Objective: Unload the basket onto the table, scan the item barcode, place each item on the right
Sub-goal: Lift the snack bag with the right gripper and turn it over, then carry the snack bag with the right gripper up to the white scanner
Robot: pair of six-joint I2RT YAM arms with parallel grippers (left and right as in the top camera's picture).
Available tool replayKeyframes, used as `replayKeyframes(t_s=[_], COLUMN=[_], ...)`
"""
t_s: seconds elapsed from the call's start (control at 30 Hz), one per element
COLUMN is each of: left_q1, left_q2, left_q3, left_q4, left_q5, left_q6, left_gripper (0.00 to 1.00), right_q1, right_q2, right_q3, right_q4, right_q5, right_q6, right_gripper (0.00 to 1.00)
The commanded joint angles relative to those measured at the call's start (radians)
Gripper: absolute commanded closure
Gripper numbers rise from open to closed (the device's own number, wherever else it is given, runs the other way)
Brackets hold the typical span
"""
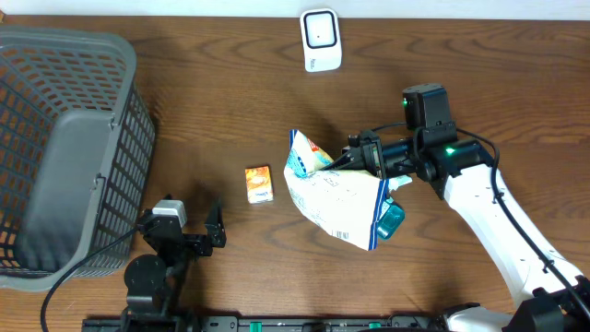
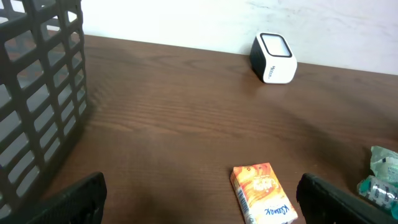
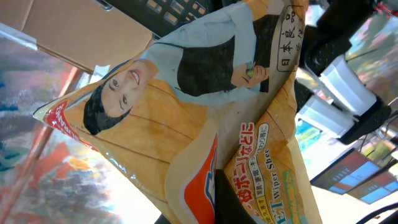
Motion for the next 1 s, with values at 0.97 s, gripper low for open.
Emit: replayKeyframes(t_s=[0.97], left_q1=[0.002], left_q2=[0.002], left_q3=[-0.013], left_q4=[-0.036], left_q5=[0.013], left_q6=[0.017], left_gripper=[0.02], right_q1=[0.009], right_q2=[-0.008], right_q3=[0.006], right_q4=[-0.029], right_q5=[0.837], right_q6=[-1.176], right_gripper=[0.99])
